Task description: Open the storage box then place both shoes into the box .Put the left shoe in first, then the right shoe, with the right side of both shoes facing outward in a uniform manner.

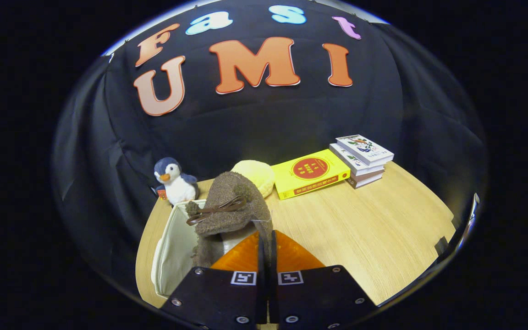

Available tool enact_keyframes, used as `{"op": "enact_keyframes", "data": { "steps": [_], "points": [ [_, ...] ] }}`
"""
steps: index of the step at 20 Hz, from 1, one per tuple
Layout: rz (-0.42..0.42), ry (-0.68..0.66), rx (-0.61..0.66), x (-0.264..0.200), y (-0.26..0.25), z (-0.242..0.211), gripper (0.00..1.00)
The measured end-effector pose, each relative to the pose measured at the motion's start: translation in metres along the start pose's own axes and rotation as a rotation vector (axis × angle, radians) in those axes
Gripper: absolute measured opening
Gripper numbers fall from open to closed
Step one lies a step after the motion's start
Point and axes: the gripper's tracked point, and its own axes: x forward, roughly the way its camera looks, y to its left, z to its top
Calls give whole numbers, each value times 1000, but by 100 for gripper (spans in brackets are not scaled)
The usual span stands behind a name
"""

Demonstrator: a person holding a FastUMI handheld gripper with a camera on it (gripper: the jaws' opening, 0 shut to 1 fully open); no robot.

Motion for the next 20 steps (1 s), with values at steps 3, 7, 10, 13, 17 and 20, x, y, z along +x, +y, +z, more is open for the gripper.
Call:
{"op": "enact_keyframes", "data": {
  "steps": [3, 7, 10, 13, 17, 20],
  "points": [
    [9, 6, 0, 1, 17, -5, 3],
    [8, 60, -5, 11, 26, -29, 3],
    [11, 55, -11, 11, 29, -31, 12],
    [17, -19, -32, 4, 25, -3, 22],
    [34, -56, -60, -11, 17, 18, 46],
    [28, -111, -92, -28, 5, 44, 88]
  ]
}}
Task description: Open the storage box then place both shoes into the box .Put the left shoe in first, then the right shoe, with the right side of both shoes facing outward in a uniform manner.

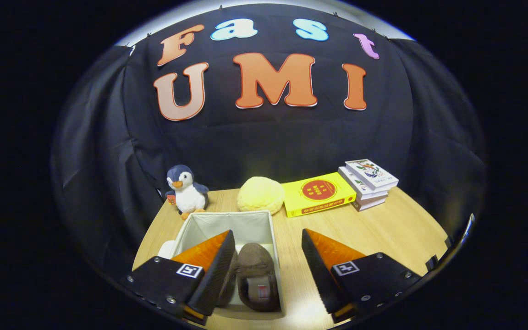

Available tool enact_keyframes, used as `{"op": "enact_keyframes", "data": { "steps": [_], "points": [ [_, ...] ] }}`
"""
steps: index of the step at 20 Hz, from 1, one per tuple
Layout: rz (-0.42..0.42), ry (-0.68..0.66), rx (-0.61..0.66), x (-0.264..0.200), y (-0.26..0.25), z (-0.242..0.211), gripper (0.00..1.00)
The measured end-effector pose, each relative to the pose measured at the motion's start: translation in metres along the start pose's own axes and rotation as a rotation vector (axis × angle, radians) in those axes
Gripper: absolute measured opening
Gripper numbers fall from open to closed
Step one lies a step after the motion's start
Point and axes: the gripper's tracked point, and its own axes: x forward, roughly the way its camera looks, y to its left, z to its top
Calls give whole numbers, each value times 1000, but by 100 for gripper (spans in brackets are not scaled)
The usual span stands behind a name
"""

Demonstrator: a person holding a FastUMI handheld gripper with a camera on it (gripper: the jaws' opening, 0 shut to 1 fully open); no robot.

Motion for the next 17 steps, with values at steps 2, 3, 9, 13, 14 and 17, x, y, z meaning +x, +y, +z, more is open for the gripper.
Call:
{"op": "enact_keyframes", "data": {
  "steps": [2, 3, 9, 13, 14, 17],
  "points": [
    [-2, -35, -16, -11, -8, 17, 98],
    [3, -50, -23, -17, -11, 25, 98],
    [28, -177, -60, -58, -27, 64, 98],
    [31, -216, -56, -77, -39, 70, 98],
    [29, -221, -49, -81, -44, 71, 98],
    [35, -246, -25, -87, -56, 74, 97]
  ]
}}
